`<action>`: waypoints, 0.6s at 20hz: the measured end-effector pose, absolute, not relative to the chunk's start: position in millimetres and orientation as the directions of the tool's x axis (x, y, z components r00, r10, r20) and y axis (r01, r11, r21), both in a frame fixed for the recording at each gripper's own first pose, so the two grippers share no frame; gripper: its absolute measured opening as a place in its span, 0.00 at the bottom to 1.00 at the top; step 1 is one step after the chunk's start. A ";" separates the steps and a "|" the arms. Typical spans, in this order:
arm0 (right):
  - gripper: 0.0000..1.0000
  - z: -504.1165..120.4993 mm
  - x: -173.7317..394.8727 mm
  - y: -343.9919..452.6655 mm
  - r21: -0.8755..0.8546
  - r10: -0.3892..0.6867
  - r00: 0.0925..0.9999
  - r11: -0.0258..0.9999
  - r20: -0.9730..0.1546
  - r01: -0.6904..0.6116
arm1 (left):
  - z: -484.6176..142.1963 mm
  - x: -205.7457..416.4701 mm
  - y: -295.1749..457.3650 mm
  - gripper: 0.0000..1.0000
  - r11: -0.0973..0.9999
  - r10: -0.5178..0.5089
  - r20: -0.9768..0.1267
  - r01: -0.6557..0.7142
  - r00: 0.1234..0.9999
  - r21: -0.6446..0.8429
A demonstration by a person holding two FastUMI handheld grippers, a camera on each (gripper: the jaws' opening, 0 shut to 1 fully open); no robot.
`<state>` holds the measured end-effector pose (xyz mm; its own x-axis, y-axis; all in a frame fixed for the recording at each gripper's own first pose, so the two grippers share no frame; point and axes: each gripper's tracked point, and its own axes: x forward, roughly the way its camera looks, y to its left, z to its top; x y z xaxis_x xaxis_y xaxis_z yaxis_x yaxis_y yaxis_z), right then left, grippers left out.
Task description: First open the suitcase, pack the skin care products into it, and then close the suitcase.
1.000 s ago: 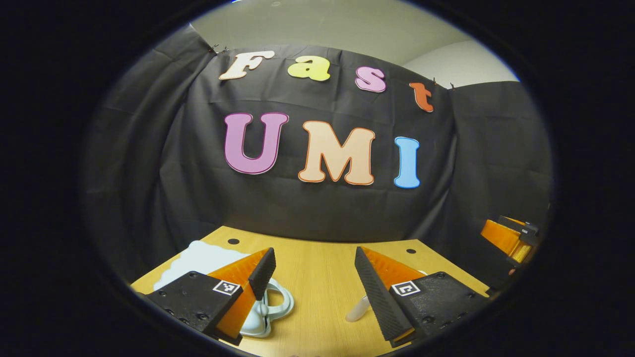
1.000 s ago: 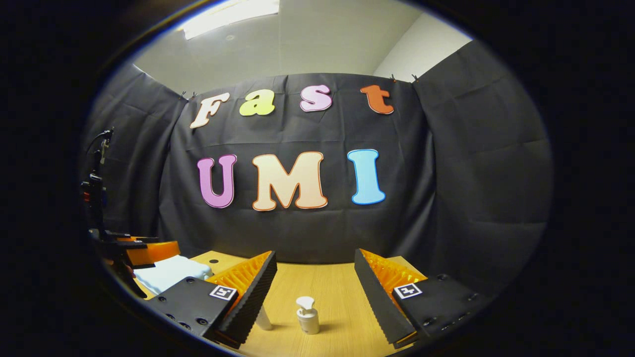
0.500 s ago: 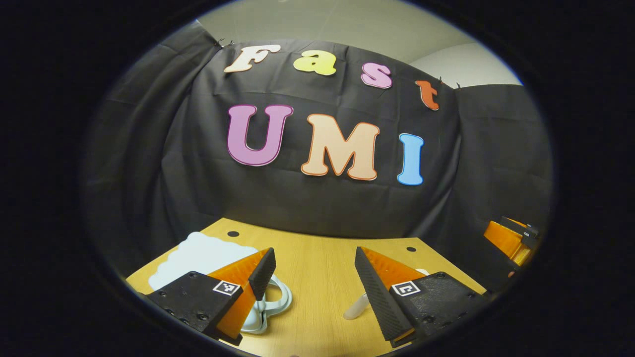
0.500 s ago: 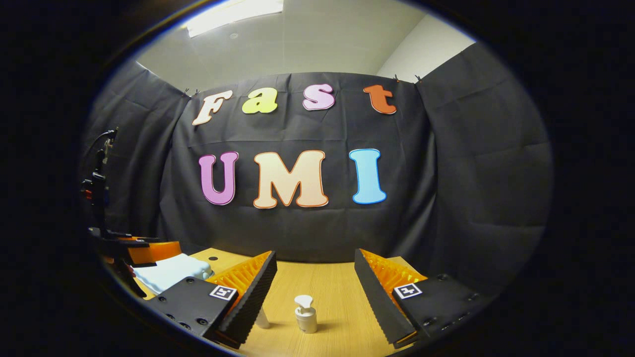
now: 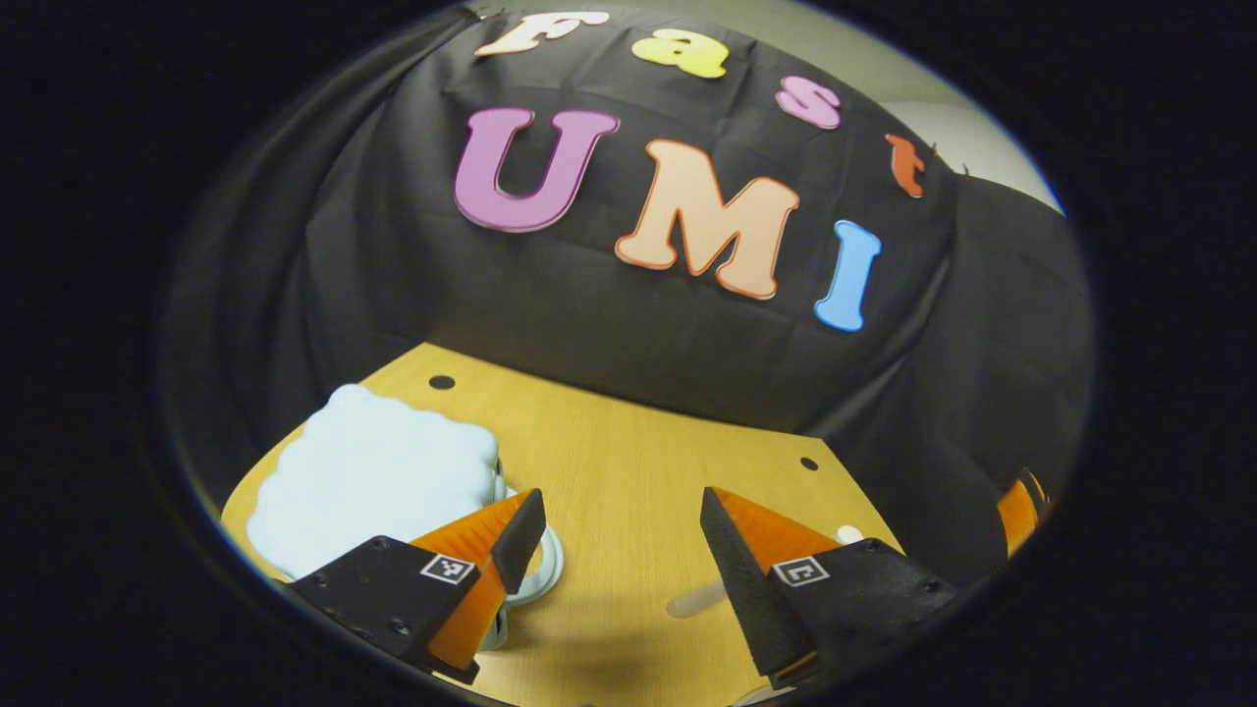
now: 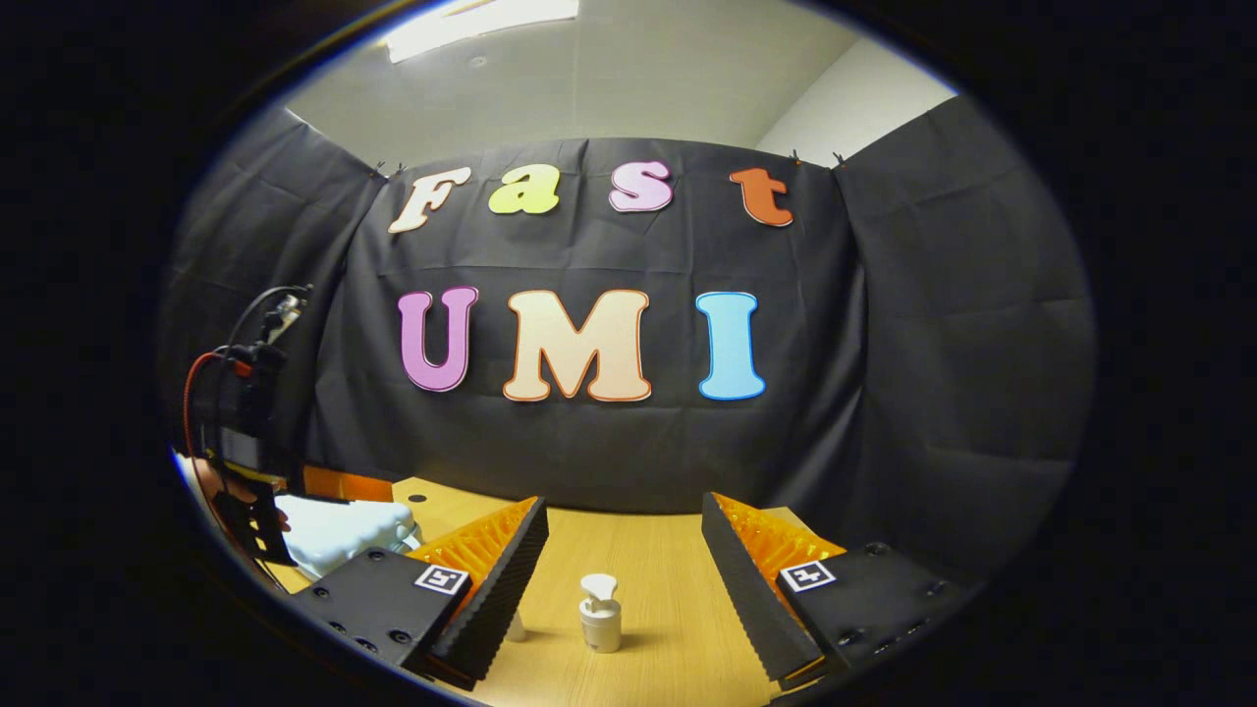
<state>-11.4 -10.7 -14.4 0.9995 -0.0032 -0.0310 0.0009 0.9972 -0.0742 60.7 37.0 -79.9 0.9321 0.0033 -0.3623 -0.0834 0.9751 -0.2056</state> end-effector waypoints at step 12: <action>0.99 -19.7 -21.4 -31.6 -0.049 -0.034 0.998 0.998 -0.046 0.032 | -180.3 106.7 64.4 0.86 0.956 0.006 -0.769 -0.230 0.639 -0.183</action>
<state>-21.4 -31.6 -19.7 0.9984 -0.0340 -0.0456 0.0318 0.9983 -0.0492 106.7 64.4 -180.3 0.6391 0.0064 -0.7691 -0.2297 0.9559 -0.1829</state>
